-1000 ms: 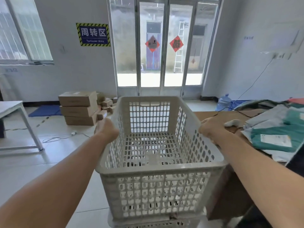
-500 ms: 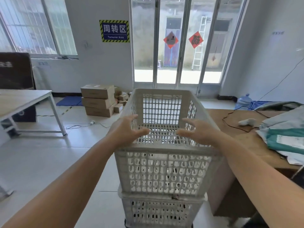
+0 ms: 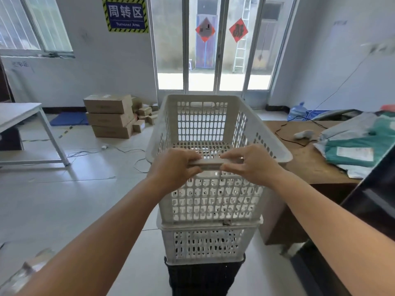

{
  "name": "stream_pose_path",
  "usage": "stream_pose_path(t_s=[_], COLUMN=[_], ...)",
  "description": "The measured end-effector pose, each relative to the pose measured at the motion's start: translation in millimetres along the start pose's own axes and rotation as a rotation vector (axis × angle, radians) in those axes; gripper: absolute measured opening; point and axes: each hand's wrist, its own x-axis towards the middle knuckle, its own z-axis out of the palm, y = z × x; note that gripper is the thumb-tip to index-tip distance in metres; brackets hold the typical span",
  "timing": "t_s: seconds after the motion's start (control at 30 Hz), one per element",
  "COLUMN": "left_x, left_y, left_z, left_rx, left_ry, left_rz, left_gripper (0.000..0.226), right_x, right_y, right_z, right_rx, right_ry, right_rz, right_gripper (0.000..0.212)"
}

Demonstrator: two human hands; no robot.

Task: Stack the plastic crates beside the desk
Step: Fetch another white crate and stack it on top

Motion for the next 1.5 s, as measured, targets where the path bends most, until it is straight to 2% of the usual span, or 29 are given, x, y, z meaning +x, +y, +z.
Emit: stream_pose_path(t_s=[0.07,0.23,0.4,0.73,1.5], left_x=[-2.4,-5.5,-13.6,-12.6,-15.2], left_y=[-0.9,2.9,4.6,-1.3,2.0], left_z=[0.4,3.5,13.4,13.0,20.0], left_rx=[0.042,0.099,0.202,0.243,0.285], left_ry=[0.013,0.032,0.060,0.098,0.147], left_rz=[0.019,0.063,0.144,0.187,0.158], left_gripper=[0.024,0.021,0.044,0.039,0.042], right_x=[-6.9,-14.3,-13.5,-12.0,-12.1], right_y=[4.5,5.2,6.4,4.9,11.3], right_z=[3.6,11.0,21.6,26.7,29.3], right_rx=[0.009,-0.080,-0.225,-0.198,-0.239], right_ry=[0.024,0.134,0.184,0.280,0.310], right_rz=[0.035,0.057,0.057,0.037,-0.002], right_gripper=[0.030,0.029,0.031,0.022,0.030])
